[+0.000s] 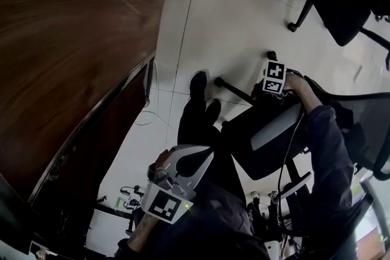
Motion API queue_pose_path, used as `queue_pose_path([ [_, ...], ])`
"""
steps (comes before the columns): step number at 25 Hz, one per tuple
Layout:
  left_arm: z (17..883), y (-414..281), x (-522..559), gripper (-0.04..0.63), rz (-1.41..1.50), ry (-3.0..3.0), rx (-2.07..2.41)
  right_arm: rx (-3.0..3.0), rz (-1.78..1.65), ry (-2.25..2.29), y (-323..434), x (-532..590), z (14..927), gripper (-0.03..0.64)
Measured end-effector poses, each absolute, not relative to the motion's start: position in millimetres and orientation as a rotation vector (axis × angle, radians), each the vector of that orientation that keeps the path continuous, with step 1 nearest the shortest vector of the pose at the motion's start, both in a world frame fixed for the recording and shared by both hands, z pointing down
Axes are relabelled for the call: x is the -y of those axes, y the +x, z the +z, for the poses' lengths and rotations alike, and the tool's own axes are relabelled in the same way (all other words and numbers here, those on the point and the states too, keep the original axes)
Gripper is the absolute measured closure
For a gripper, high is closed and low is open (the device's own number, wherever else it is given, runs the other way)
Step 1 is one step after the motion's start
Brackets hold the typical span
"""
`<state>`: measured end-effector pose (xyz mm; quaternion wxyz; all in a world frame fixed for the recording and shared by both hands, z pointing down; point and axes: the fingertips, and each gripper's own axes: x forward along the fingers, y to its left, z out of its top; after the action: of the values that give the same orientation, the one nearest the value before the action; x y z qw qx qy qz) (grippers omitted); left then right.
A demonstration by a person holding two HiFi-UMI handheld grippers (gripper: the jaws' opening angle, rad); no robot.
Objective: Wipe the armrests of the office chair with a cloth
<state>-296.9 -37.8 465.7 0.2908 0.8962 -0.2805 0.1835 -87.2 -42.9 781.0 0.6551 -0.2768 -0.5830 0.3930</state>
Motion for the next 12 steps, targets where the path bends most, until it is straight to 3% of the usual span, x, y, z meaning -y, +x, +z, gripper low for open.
queue_pose_path([
  [12,488,-307,35,0.58,0.544,2.335,0.734,1.335,0.774,-0.541,-82,54,843,0.563],
])
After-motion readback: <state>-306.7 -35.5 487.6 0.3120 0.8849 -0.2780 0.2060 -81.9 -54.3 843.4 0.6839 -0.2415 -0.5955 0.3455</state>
